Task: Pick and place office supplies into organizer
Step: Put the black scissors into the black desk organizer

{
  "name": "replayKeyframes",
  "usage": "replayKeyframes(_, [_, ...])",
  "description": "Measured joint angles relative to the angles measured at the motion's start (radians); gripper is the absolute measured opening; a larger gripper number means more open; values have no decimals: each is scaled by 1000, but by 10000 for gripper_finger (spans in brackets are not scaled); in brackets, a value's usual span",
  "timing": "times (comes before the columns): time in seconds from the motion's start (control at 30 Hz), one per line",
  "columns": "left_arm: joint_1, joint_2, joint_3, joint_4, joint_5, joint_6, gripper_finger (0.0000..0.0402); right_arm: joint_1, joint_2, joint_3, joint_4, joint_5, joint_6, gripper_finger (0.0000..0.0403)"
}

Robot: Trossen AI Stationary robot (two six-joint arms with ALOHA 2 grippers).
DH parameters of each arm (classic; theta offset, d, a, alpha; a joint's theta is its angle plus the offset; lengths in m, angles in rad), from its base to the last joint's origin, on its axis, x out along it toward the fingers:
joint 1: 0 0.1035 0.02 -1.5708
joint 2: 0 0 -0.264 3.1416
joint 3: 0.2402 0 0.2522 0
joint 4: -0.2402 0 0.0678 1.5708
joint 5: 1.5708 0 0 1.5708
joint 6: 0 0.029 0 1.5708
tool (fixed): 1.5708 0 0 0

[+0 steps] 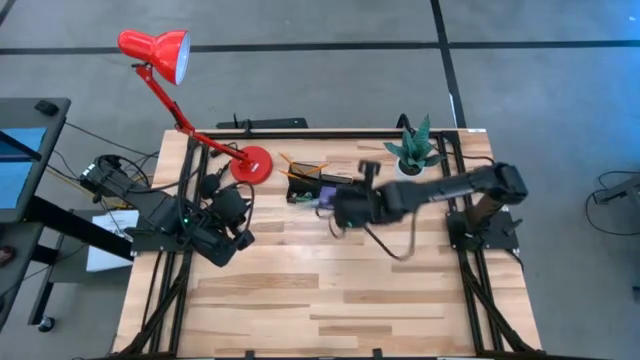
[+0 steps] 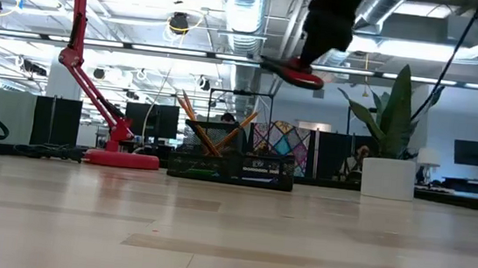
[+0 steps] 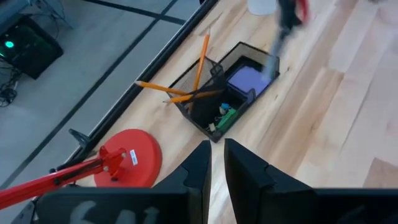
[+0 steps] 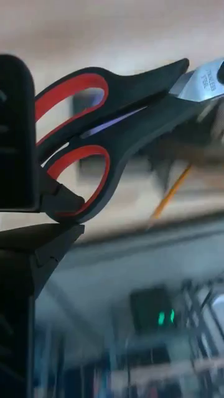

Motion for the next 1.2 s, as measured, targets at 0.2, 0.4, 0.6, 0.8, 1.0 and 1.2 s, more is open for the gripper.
replayKeyframes(0.2, [0, 0, 0, -61, 2, -15, 36, -163, 136, 246, -284, 139, -238, 1])
replayKeyframes(0.4, [-2, -35, 0, -153, -34, -83, 36, -262, 248, 380, -244, 208, -510, 0])
replayKeyframes(0.6, [-2, -94, 0, -218, -75, -134, 36, -286, 376, 419, -194, 350, -763, 0])
replayKeyframes(0.8, [-8, -123, 0, -226, -79, -135, 36, -284, 456, 470, -170, 393, -870, 0])
replayKeyframes(1.0, [-30, -125, 0, -230, -82, -135, 36, -264, 455, 531, -129, 412, -969, 0])
replayKeyframes(1.2, [-50, -125, 0, -230, -85, -140, 36, -238, 453, 573, -119, 389, -1032, 0])
